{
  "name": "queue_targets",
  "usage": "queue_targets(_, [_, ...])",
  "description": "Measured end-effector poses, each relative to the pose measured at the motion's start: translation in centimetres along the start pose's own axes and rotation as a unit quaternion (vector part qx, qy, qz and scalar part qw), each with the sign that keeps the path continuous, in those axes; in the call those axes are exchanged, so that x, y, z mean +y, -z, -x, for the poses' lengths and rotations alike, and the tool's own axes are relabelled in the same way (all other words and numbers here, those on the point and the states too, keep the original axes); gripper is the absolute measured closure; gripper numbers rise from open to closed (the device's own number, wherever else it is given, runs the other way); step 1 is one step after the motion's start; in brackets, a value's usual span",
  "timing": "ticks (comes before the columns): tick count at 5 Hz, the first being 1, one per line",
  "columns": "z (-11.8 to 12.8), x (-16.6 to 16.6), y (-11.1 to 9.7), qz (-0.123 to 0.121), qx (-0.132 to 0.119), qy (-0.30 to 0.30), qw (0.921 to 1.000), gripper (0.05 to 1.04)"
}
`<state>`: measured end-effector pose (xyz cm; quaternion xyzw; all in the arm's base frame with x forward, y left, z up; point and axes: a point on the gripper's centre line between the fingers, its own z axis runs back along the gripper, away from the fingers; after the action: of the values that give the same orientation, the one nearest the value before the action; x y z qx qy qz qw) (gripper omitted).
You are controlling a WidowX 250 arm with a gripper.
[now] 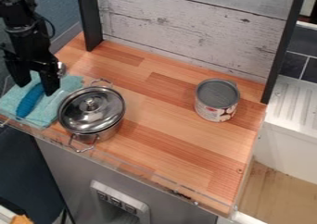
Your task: Put the blue spoon between the silver pot and container
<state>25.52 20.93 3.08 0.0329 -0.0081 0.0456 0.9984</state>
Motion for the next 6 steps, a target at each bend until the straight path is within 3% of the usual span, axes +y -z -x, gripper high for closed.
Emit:
queue_targets(2, [0.0,0.9,0.7,-0.009,0.020,-0.013,0.9997,0.087])
queue_targets(3, [-0.2,0.8,1.2,-0.012,0.033,-0.010,0.9993,0.157])
queue_targets(5, [-0.6,0.4,1.6,-0.010,0.044,-0.007,0.9990,0.707])
queue_targets(6, [-0.5,0.3,1.6,-0.008,0.044,-0.005,0.9990,0.726])
